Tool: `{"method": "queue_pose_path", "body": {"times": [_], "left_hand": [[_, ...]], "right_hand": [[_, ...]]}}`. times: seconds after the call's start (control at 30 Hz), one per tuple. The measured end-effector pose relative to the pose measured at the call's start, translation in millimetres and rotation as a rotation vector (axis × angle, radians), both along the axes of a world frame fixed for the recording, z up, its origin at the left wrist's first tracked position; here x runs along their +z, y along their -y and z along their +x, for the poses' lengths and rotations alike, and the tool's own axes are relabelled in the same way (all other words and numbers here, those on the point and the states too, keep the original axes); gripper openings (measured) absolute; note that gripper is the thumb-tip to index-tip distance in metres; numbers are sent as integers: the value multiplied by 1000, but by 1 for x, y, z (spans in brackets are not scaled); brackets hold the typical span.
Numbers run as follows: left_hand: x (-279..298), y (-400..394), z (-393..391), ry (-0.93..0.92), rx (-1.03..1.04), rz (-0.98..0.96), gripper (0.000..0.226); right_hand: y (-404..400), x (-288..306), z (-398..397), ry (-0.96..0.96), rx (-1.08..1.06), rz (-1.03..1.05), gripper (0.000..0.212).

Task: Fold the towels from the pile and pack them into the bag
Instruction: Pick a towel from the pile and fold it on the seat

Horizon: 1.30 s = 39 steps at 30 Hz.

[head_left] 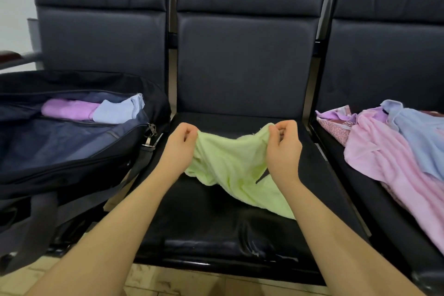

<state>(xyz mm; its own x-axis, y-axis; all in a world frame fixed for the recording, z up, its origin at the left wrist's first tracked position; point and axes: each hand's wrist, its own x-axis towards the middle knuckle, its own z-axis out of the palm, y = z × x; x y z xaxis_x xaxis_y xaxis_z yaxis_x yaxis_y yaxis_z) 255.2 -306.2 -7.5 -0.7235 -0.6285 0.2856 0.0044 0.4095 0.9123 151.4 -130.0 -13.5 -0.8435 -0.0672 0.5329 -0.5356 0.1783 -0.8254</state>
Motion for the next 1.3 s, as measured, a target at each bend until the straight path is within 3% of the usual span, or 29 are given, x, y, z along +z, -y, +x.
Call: {"method": "queue_pose_path", "body": {"times": [0.07,0.13,0.23,0.3,0.37,0.47,0.57,0.67,0.83,0.97,1.03,1.13,1.17,1.3], "left_hand": [[5,4,2,77,64,-107,23],[8,7,1,266,90,-487,20],[1,4,-4,398,-78,-809,12],[-16,5,-7,440,-291,-761,29],[-31,5,-6,430,-437,-569,47],[-39,7,1,340,-365,-387,49],[-42,14,6,375,-83,-512,40],[-46,19,11,470,111,-523,29],[-54,15,12,548,64,-665,30],[-60,12,10,641,18,-795,37],[-59,11,9,564,38,-762,29],[-45,15,5,230,78,-384,15],[-39,16,3,141,69,-347,16],[-18,18,2,-49,275,-914,31]], "right_hand": [[-4,2,3,-1,-10,-21,11],[-5,1,5,15,8,4,4],[-3,-8,7,-50,51,174,20],[-1,-17,7,-143,42,363,23],[0,-22,9,-182,35,497,21],[4,-25,15,-200,87,655,16],[15,-28,22,-275,154,803,22],[31,-38,25,-229,181,902,31],[55,-53,22,-80,144,904,41],[59,-55,21,-124,169,907,21],[55,-53,20,-204,135,798,13],[47,-41,17,-239,84,567,7],[45,-37,16,-255,77,507,5],[39,-21,18,-288,58,331,4]]}}
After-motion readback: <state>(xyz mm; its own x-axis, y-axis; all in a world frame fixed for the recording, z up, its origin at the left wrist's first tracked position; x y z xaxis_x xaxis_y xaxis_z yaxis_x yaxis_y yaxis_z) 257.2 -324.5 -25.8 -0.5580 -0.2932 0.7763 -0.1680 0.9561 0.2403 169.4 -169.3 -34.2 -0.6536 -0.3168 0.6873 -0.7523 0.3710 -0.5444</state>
